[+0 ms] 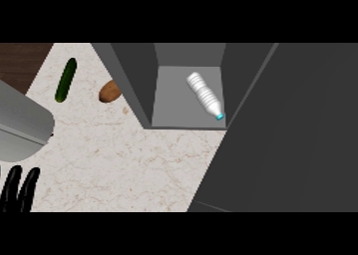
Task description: Pick up the bottled water, place it into the cabinet and close the cabinet
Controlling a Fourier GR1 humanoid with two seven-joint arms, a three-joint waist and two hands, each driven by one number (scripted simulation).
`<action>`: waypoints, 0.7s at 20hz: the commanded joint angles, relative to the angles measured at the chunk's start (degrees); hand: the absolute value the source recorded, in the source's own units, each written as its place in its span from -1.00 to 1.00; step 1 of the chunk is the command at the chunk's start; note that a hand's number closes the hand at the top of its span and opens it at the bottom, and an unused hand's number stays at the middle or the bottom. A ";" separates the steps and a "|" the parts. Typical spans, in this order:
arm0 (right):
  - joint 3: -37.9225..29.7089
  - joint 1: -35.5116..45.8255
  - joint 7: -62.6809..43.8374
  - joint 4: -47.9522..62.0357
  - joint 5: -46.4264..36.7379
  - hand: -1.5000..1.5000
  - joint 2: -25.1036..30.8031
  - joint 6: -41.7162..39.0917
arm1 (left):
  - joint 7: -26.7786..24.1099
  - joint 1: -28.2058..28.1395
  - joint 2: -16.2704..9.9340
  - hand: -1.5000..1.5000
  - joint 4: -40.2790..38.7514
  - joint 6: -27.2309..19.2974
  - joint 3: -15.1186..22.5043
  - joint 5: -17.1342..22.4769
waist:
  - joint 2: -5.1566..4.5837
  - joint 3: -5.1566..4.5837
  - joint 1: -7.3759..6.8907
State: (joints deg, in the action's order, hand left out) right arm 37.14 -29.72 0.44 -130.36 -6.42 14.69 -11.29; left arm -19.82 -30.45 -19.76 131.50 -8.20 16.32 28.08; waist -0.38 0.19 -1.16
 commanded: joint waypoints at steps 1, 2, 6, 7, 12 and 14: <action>10.26 1.40 -5.27 -5.47 -2.92 1.00 -2.00 -0.75 | -2.92 -6.18 -1.40 -1.00 2.03 4.36 -3.30 3.48 | 0.79 -0.35 -0.28; 12.36 1.54 -4.63 -3.55 -4.71 1.00 -2.38 -0.69 | -1.50 -4.68 -1.81 -1.00 1.85 4.23 -5.78 5.60 | 0.74 -0.33 0.11; 11.31 8.03 -8.68 0.58 -3.69 1.00 -7.24 -0.18 | -5.24 -9.40 -2.41 -1.00 0.49 10.30 -8.25 8.53 | 0.58 -0.36 -1.09; 11.79 9.95 -10.01 1.46 -3.83 1.00 -9.80 0.74 | -4.17 -10.76 -3.78 -1.00 2.29 10.72 -9.15 8.69 | 0.56 -0.35 -1.55; 11.31 15.34 -16.75 3.16 1.33 1.00 -14.33 4.72 | -4.72 -14.27 -5.28 -1.00 2.84 15.14 -14.01 12.98 | 0.37 -0.32 -2.08; 8.93 19.21 -18.97 4.03 4.52 1.00 -14.45 6.28 | -6.32 -16.08 -6.30 -1.00 2.09 19.33 -17.58 16.18 | 0.40 -0.30 -2.35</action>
State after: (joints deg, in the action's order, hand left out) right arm 42.31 -16.95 -15.99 -126.42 -7.04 3.98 -6.22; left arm -25.12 -42.79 -24.63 131.73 6.39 2.69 39.27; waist -0.83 0.15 -2.63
